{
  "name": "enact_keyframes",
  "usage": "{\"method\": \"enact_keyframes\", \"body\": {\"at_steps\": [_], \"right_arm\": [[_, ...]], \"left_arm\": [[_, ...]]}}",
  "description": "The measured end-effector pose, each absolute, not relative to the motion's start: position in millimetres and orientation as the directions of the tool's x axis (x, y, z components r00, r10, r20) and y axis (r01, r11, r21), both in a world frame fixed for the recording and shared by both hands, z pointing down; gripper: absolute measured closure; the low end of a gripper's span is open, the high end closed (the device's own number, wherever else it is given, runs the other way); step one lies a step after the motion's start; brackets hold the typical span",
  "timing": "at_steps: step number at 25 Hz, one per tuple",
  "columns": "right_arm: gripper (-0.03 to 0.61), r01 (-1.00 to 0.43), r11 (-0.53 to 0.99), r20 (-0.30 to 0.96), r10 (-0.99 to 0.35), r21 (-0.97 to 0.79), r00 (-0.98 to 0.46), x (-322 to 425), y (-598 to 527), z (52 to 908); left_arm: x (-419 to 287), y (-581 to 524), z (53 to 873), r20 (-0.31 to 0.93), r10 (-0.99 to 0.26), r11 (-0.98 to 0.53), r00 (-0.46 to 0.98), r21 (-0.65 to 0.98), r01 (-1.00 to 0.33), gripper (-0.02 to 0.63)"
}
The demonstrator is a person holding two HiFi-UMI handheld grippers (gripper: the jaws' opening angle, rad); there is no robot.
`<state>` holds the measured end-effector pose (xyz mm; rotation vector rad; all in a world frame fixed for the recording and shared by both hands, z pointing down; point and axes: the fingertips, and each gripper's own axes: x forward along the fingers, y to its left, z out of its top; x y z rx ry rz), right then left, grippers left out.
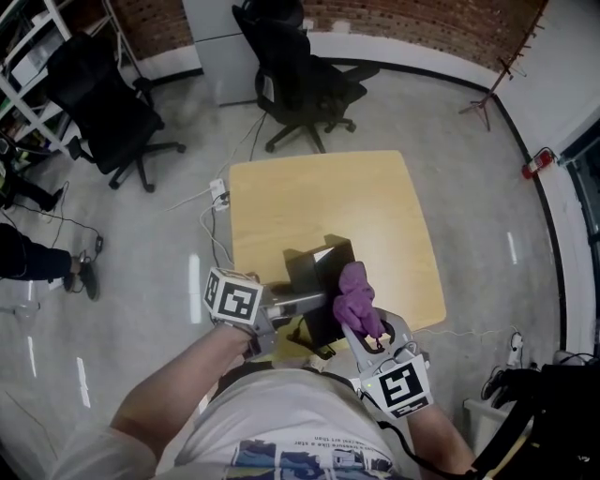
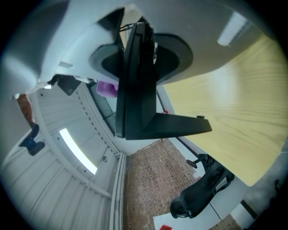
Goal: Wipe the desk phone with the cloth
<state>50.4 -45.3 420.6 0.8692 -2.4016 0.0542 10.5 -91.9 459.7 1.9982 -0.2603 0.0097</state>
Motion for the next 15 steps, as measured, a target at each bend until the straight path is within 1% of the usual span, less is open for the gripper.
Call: {"method": "enact_keyframes", "body": {"at_steps": [3,6,15], "right_arm": [[0.474,-0.586,0.796,0.571,-0.554,0.151,-0.606,57,-29,430],[0.474,-0.594,0.792,0.576,-0.552,0.139,-0.602,63,-20,431],[0.474,-0.621,0.758,0.444,-0.634,0.198,-0.633,55,-59,369]], "left_arm": [[7,-93,455,0.123,-0.184,-0.411,0.975,0.891,-0.190,0.434],[6,-93,454,0.123,-0.184,-0.415,0.975,0.889,-0.190,0.436],[11,-82,453,0.134,-0.154,-0.426,0.979,0.885,-0.188,0.436]]}}
